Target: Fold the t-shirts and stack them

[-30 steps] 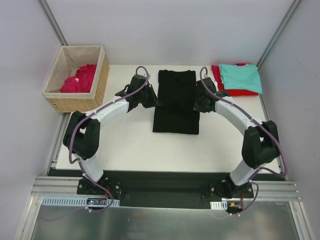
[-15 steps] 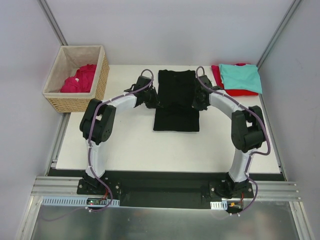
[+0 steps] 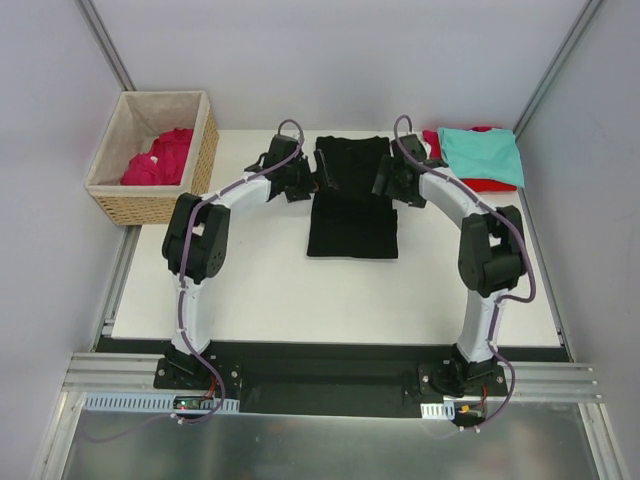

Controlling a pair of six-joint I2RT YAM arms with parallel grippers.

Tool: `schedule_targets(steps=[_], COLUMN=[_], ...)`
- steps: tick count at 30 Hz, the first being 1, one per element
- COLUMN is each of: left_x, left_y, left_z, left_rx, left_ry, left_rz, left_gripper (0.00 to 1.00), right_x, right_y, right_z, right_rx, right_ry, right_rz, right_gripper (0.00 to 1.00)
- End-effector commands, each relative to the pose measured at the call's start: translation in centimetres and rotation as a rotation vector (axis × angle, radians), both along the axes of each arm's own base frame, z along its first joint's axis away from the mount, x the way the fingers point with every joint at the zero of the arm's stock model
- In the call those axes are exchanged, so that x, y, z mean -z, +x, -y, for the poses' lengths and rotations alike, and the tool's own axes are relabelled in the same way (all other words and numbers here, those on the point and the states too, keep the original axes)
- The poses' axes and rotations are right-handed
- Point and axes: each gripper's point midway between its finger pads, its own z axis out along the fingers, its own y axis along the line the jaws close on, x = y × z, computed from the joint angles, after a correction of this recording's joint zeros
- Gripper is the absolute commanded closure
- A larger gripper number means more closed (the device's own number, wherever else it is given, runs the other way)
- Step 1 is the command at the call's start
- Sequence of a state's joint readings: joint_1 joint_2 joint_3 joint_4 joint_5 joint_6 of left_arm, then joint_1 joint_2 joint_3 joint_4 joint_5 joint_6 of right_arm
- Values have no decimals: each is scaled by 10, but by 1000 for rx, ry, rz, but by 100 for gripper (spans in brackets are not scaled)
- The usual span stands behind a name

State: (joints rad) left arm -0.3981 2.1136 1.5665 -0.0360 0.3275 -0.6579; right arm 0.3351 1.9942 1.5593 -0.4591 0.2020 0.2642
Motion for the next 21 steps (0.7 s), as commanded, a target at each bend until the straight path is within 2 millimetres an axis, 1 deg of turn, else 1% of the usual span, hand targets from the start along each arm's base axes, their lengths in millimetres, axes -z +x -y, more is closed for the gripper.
schedule_targets(steps=[1,2,3,4,5,6,7,8,9,10,11,12,13,14,15,16,18,19,21], left_x=[-121,-126,-145,-147,-134,-144,-140,-119,-125,-119,-101,-98,-92,-78,-72,-61,-51,-42,-38], left_y=[11,4,-7,-15,-29,-41,-50,-70,-81,-89,-106,-115,-122,-129,-137,-143,-145,-148,-147], left_z=[-5,-6,-4,-4,-4,-5,-6,-1,-1,2,7,12,15,15,22,23,29,30,37], left_rx=[-1,1,20,14,23,25,16,32,34,35,53,65,68,62,82,89,99,103,120], left_ry=[-50,-60,-93,-117,-117,-124,-112,-89,-89,-74,-60,-66,-68,-59,-67,-69,-73,-77,-113], left_rz=[265,262,278,256,214,227,221,177,193,186,144,136,116,102,93,73,71,49,62], left_gripper=[1,1,1,1,1,1,1,1,1,1,1,1,1,1,1,1,1,1,1], right_x=[-107,-130,-134,-139,-135,-141,-139,-125,-126,-119,-106,-99,-92,-88,-79,-75,-73,-73,-75], right_y=[10,4,-5,-13,-22,-35,-41,-53,-61,-65,-73,-76,-80,-81,-85,-86,-86,-86,-84], right_z=[6,4,-1,-4,-5,-11,-14,-14,-19,-19,-19,-20,-20,-19,-17,-15,-14,-14,-15], right_rx=[-1,-9,-26,-36,-42,-61,-68,-74,-84,-85,-92,-89,-93,-93,-91,-90,-95,-96,-101], right_ry=[18,36,41,48,50,56,56,49,58,57,50,53,51,48,39,31,20,21,20], right_rz=[228,272,268,267,248,254,248,214,217,206,174,155,137,132,112,106,101,102,104], right_gripper=[2,2,1,1,2,2,2,1,2,2,2,2,2,2,2,2,2,2,2])
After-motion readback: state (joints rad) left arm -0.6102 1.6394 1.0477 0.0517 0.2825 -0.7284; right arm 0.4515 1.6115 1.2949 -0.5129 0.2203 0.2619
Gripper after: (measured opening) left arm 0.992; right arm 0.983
